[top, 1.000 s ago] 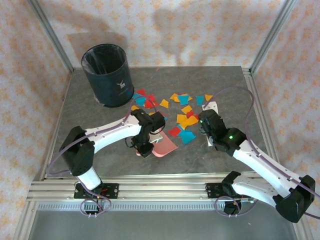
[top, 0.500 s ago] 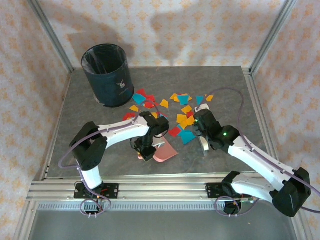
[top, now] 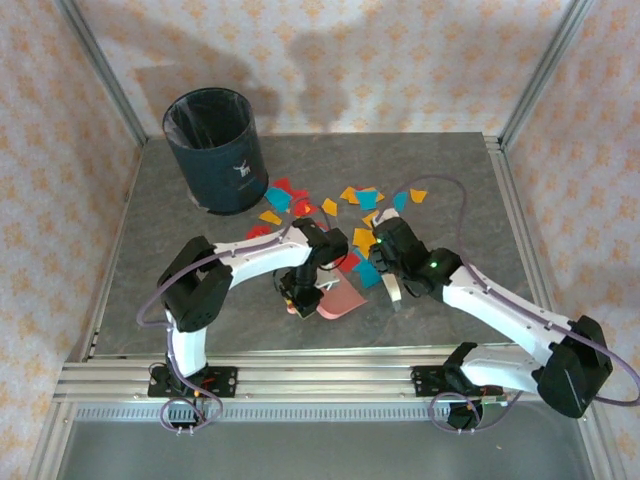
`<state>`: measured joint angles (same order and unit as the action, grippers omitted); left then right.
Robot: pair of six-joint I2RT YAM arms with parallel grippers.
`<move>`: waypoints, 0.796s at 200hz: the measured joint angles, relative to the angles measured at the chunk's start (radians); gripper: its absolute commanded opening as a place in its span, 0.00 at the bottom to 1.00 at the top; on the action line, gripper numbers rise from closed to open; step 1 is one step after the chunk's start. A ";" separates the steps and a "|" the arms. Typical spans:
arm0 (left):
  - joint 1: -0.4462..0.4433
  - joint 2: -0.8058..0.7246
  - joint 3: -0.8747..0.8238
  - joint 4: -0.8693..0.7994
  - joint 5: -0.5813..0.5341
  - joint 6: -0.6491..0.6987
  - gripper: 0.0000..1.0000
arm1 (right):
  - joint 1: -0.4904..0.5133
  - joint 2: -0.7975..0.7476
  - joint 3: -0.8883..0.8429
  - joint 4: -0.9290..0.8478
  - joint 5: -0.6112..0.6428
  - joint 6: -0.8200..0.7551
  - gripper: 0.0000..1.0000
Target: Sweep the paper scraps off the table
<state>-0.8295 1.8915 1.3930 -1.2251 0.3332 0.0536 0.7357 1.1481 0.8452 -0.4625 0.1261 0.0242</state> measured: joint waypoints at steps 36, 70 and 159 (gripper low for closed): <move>0.000 0.031 0.018 0.004 0.000 0.000 0.00 | 0.017 0.017 0.008 0.004 -0.042 -0.004 0.00; 0.000 0.038 0.021 0.006 0.000 0.000 0.00 | 0.026 0.017 0.018 0.008 -0.094 -0.005 0.00; 0.010 0.038 0.034 0.019 -0.001 -0.004 0.00 | 0.034 -0.034 0.040 -0.027 -0.210 -0.019 0.00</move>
<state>-0.8200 1.9297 1.4273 -1.2064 0.3321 0.0494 0.7700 1.1141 0.8852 -0.4896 -0.0841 0.0051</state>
